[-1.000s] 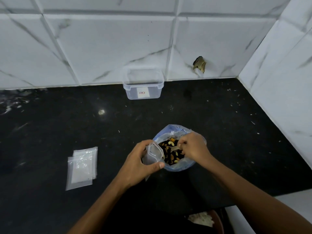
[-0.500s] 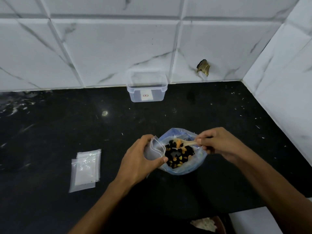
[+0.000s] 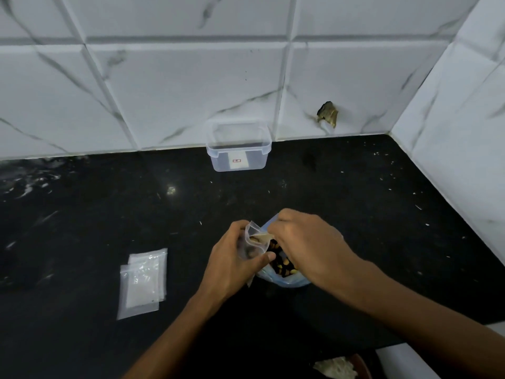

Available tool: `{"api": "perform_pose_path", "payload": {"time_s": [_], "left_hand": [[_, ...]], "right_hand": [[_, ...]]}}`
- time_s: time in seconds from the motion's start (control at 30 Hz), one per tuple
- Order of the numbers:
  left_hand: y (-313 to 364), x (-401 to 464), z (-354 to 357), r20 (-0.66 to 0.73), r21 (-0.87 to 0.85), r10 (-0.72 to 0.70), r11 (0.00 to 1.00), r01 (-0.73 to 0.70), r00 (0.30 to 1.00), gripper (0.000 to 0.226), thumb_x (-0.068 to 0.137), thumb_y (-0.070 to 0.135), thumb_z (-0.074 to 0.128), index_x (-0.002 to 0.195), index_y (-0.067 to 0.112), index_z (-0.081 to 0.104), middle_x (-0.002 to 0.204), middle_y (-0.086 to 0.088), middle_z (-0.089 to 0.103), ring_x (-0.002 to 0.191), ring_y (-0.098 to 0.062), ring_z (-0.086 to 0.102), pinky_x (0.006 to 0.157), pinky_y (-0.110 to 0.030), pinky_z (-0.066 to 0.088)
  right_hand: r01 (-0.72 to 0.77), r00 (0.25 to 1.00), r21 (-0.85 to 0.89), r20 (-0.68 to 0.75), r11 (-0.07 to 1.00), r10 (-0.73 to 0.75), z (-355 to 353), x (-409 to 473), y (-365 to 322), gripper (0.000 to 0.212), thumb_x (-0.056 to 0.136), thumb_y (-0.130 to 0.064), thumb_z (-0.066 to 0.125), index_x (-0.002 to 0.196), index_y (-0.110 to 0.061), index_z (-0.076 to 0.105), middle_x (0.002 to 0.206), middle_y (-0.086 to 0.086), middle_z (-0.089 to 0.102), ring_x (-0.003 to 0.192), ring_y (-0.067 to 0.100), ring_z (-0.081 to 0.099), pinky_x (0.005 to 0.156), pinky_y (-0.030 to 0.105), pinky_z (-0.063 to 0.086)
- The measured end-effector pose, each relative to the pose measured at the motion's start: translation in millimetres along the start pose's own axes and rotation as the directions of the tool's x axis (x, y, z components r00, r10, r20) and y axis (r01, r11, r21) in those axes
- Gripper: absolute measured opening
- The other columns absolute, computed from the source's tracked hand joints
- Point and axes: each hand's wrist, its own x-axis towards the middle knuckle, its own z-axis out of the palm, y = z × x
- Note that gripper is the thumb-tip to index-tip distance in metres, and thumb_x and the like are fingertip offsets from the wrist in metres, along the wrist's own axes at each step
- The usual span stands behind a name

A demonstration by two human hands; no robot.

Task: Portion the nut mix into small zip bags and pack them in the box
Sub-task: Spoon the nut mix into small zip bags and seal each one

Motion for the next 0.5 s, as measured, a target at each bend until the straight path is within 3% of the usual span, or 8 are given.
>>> {"api": "perform_pose_path", "payload": {"time_s": [0.13,0.2,0.27,0.37,0.5], "left_hand": [[-1,-1,1,-0.009,-0.051,-0.004,0.999,0.004,1.000,0.060,0.075,0.038,0.082,0.122,0.039,0.045,0.111,0.020,0.061,0.099,0.016,0.056,0.074,-0.011,0.049],[-1,-1,1,-0.005,-0.072,-0.018,0.997,0.018,1.000,0.061,0.075,0.038,0.082,0.124,0.038,0.045,0.114,0.019,0.060,0.100,0.017,0.055,0.072,-0.009,0.050],[-2,-2,0,0.008,-0.089,-0.032,0.996,0.033,0.999,0.061,0.075,0.036,0.082,0.124,0.038,0.046,0.116,0.017,0.060,0.101,0.015,0.055,0.071,-0.009,0.051],[-5,-4,-1,0.023,-0.123,-0.048,0.991,0.051,0.999,0.060,0.075,0.034,0.083,0.123,0.038,0.047,0.117,0.013,0.061,0.103,0.012,0.057,0.072,-0.007,0.050],[-9,-6,0,0.067,-0.136,-0.054,0.989,0.063,0.996,0.059,0.075,0.036,0.082,0.122,0.043,0.046,0.122,0.013,0.061,0.111,-0.002,0.060,0.081,-0.019,0.054]], "right_hand": [[0.012,0.991,0.062,-0.135,0.998,-0.004,-10,-12,-1,0.024,0.095,-0.023,0.053,0.117,-0.019,0.058,0.116,-0.002,0.052,0.094,0.009,0.052,0.084,0.024,0.045],[-0.048,0.969,0.144,-0.235,0.988,0.081,-15,-15,7,0.021,0.095,-0.019,0.052,0.111,-0.019,0.066,0.107,-0.001,0.060,0.092,0.011,0.057,0.085,0.030,0.049],[-0.130,0.930,0.222,-0.312,0.966,0.196,-19,-17,24,0.018,0.094,-0.017,0.055,0.104,-0.020,0.069,0.100,-0.004,0.064,0.089,0.008,0.059,0.082,0.027,0.050],[-0.267,0.914,0.284,-0.227,0.921,0.335,-11,-20,53,0.015,0.093,-0.017,0.057,0.098,-0.023,0.069,0.090,-0.010,0.064,0.077,0.001,0.060,0.069,0.015,0.046],[-0.449,0.886,0.093,-0.081,0.889,0.457,37,-12,74,0.016,0.093,-0.013,0.051,0.095,-0.015,0.067,0.090,0.004,0.065,0.082,0.017,0.062,0.073,0.029,0.052]]}}
